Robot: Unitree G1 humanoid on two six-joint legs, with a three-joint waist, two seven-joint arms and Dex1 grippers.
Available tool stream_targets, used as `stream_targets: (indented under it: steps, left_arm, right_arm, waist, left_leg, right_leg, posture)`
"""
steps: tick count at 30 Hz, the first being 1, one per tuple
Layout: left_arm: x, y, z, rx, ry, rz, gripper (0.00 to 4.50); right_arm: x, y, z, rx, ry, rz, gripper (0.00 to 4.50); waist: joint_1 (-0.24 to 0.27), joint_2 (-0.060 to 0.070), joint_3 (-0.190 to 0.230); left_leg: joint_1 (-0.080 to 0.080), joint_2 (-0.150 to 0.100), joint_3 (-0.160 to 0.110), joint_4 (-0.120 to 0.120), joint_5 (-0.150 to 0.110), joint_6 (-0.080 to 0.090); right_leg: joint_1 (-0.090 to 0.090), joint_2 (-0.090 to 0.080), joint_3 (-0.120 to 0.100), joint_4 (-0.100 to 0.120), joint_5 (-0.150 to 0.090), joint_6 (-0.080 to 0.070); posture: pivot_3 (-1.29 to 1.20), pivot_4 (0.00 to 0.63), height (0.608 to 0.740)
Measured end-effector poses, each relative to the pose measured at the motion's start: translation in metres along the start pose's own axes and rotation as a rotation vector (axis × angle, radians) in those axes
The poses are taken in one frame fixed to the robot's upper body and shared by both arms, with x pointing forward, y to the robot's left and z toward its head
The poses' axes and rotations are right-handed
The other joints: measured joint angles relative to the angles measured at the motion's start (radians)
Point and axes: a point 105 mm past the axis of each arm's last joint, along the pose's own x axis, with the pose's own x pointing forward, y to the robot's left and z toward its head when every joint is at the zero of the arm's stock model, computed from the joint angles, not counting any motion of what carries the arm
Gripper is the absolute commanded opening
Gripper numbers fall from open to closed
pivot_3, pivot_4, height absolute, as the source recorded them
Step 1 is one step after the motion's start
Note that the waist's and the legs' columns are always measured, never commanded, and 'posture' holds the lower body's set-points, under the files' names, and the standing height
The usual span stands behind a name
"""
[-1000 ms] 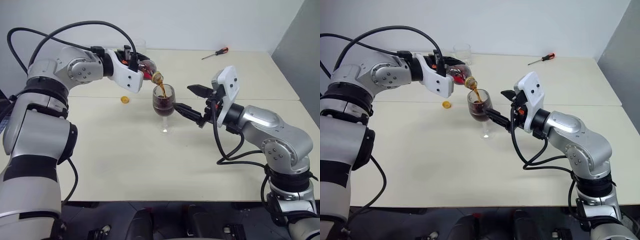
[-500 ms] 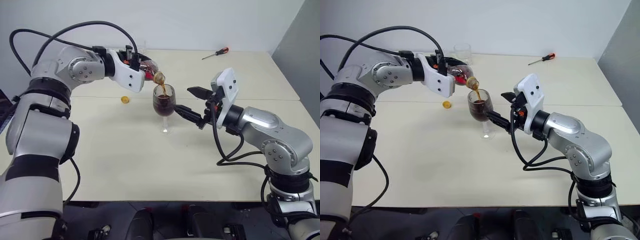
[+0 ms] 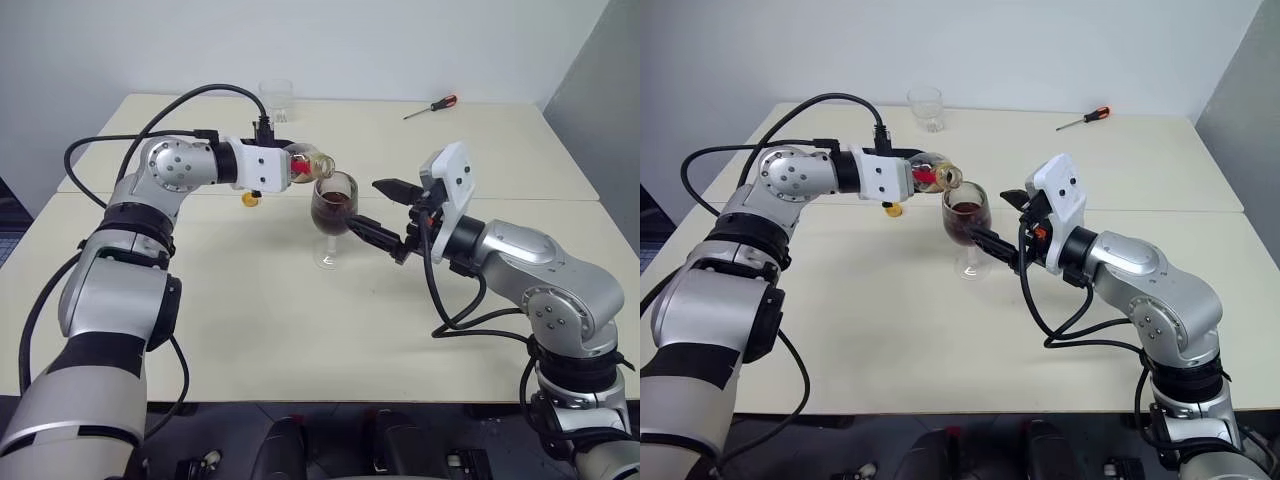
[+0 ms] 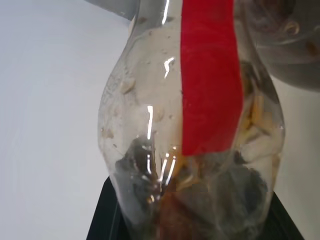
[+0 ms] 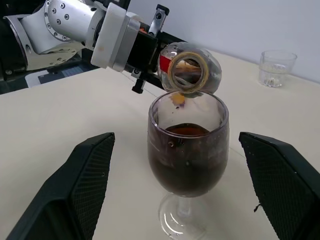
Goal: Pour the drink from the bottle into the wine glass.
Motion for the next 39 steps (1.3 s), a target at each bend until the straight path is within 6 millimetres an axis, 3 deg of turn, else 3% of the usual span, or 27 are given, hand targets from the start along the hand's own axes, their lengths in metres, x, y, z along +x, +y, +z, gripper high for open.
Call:
stream_targets:
  steps: [24, 33, 39]
  left_arm:
    - [-0.003, 0.018, -0.002, -0.194, -0.025, 0.118, 1.28]
    - [-0.016, 0.012, -0.023, -0.430, 0.020, 0.267, 1.28]
    - [-0.034, 0.010, -0.037, -0.605, 0.058, 0.442, 1.28]
  right_arm:
    - [0.000, 0.002, 0.000, 0.012, -0.002, 0.011, 4.27]
    - [-0.004, 0.007, 0.003, 0.015, -0.020, 0.032, 4.27]
    - [-0.011, 0.011, -0.004, 0.015, 0.013, 0.040, 4.27]
  waist:
    - [0.000, 0.000, 0.000]
    - [0.000, 0.000, 0.000]
    - [0.000, 0.000, 0.000]
  left_leg:
    - [0.000, 0.000, 0.000, 0.000, 0.000, 0.000]
    - [0.000, 0.001, -0.001, 0.000, 0.000, 0.000]
    - [0.001, 0.003, -0.001, 0.000, 0.000, 0.000]
  right_leg:
    - [0.000, 0.000, 0.000, 0.000, 0.000, 0.000]
    - [0.000, 0.000, 0.000, 0.001, 0.000, 0.000]
    - [0.000, -0.002, 0.001, 0.001, 0.000, 0.000]
  posture:
    - [0.00, 0.150, 0.740]
    - [0.00, 0.150, 0.740]
    - [0.00, 0.150, 0.740]
